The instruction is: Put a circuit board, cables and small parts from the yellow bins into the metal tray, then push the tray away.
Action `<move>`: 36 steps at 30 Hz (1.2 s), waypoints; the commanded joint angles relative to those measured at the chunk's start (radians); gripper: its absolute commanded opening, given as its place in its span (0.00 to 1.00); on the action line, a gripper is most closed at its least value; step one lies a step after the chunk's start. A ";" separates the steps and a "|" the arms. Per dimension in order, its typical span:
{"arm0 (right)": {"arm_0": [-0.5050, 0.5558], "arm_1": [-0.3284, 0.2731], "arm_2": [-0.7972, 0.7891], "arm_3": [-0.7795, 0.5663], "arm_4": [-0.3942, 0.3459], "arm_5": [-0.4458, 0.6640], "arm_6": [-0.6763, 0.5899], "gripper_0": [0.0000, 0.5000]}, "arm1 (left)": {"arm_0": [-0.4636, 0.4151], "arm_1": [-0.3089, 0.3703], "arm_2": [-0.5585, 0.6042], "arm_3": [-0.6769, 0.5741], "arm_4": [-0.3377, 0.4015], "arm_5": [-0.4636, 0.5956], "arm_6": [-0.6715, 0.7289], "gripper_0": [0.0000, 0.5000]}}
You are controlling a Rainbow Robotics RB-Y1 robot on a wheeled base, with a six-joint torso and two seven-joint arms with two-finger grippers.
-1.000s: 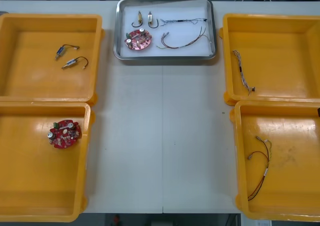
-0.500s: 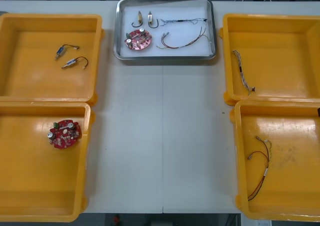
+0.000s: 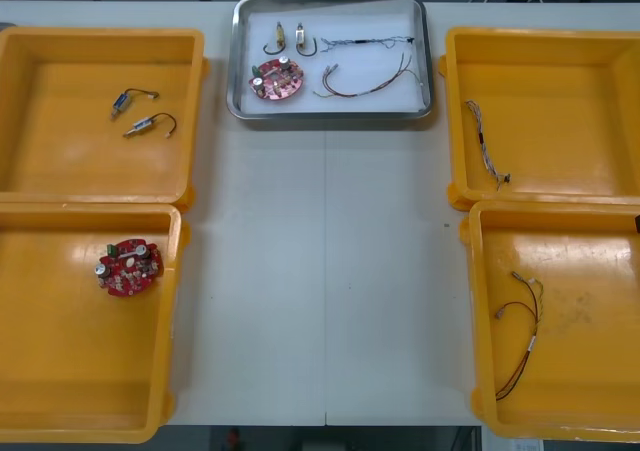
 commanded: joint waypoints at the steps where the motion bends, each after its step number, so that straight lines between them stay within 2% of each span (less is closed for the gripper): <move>1: 0.010 -0.040 -0.032 -0.024 -0.008 0.007 -0.030 1.00 | 0.013 0.044 0.029 -0.023 -0.009 0.006 0.045 1.00; 36: 0.010 -0.040 -0.032 -0.024 -0.008 0.007 -0.030 1.00 | 0.013 0.044 0.029 -0.023 -0.009 0.006 0.045 1.00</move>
